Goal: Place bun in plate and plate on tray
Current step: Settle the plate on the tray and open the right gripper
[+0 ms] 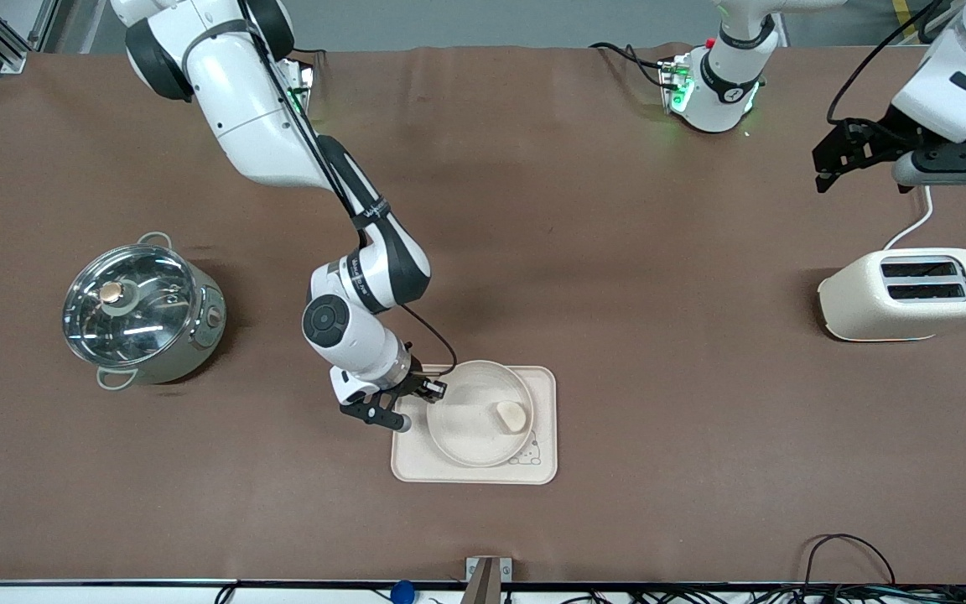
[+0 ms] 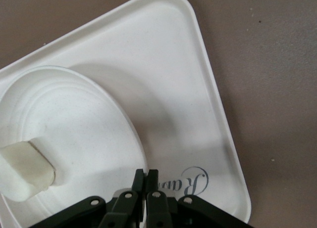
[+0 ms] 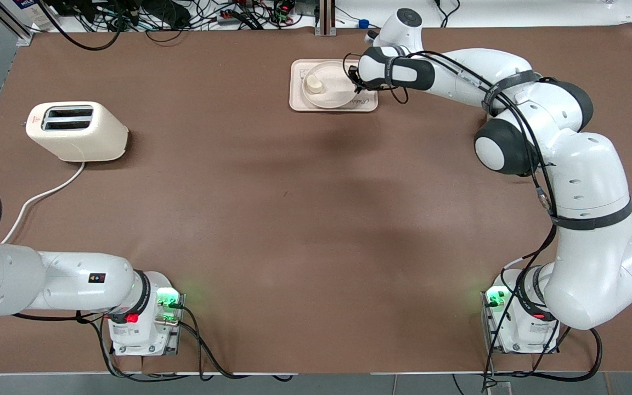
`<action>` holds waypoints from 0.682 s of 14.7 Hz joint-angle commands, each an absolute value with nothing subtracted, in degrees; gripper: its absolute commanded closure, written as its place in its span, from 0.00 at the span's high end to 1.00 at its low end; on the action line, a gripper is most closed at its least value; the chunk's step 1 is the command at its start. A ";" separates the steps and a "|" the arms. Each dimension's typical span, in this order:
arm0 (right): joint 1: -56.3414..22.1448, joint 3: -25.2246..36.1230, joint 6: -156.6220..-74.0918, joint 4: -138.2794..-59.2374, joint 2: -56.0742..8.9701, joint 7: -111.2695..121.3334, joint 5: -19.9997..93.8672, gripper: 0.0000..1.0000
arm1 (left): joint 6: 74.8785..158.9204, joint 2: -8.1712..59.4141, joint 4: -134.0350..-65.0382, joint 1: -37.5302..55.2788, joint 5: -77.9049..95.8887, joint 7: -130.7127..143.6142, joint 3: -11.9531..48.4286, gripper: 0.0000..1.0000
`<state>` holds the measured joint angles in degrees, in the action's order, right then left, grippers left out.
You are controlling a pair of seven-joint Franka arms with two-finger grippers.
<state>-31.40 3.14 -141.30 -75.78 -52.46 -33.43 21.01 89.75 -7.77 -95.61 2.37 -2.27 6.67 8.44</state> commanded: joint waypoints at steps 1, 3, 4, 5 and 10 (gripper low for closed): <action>-29.10 1.94 -141.06 -73.30 -53.70 -33.84 21.97 0.00 | 89.38 -8.88 -96.50 1.14 -1.32 5.36 9.23 1.00; -28.57 1.41 -141.15 -73.30 -53.96 -33.66 21.88 0.00 | 89.38 -8.79 -96.50 1.14 -0.71 5.36 9.14 1.00; -28.56 1.32 -141.15 -73.30 -54.14 -33.66 21.88 0.00 | 89.38 -8.70 -96.42 1.14 -0.27 5.36 9.14 1.00; -28.56 1.32 -141.24 -73.30 -54.14 -33.66 21.88 0.00 | 89.38 -8.53 -96.33 1.14 0.26 5.36 9.05 1.00; -29.18 1.41 -141.15 -73.48 -54.14 -33.57 21.80 0.36 | 89.39 -5.90 -93.79 1.05 0.09 5.36 8.53 1.00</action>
